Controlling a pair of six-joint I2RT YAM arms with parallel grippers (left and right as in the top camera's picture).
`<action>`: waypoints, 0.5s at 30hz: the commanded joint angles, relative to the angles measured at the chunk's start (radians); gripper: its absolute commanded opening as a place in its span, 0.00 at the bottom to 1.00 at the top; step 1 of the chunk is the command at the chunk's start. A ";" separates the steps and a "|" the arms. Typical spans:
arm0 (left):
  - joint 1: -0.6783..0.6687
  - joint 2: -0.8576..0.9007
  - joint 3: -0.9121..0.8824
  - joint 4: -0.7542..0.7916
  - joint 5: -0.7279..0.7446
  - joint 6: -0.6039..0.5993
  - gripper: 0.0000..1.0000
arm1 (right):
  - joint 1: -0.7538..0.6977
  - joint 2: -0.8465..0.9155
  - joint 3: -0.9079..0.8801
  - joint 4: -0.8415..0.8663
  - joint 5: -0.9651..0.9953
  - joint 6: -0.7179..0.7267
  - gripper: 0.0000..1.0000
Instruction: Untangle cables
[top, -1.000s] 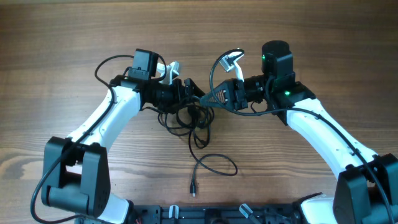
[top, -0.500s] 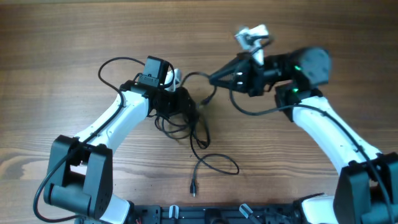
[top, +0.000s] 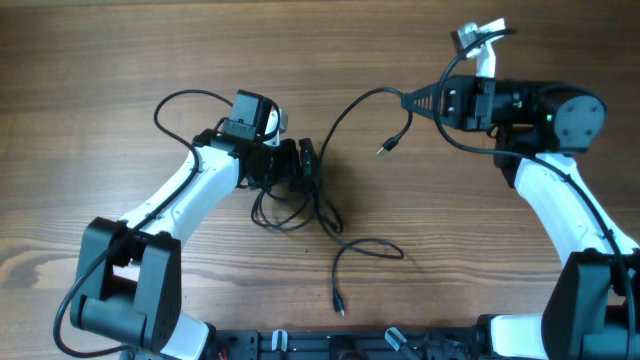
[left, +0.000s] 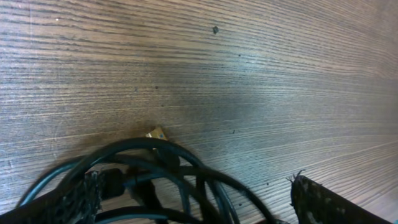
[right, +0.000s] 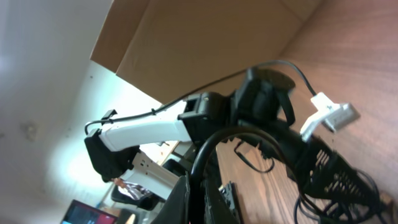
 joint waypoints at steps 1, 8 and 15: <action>0.043 -0.021 -0.002 0.014 0.053 0.008 1.00 | -0.002 -0.003 -0.064 0.003 -0.062 -0.003 0.04; 0.250 -0.093 -0.003 0.031 0.199 0.011 1.00 | 0.005 -0.002 -0.311 0.002 -0.056 -0.193 0.04; 0.281 -0.093 -0.004 0.008 0.187 0.062 1.00 | 0.011 -0.001 -0.515 0.002 0.010 -0.278 0.04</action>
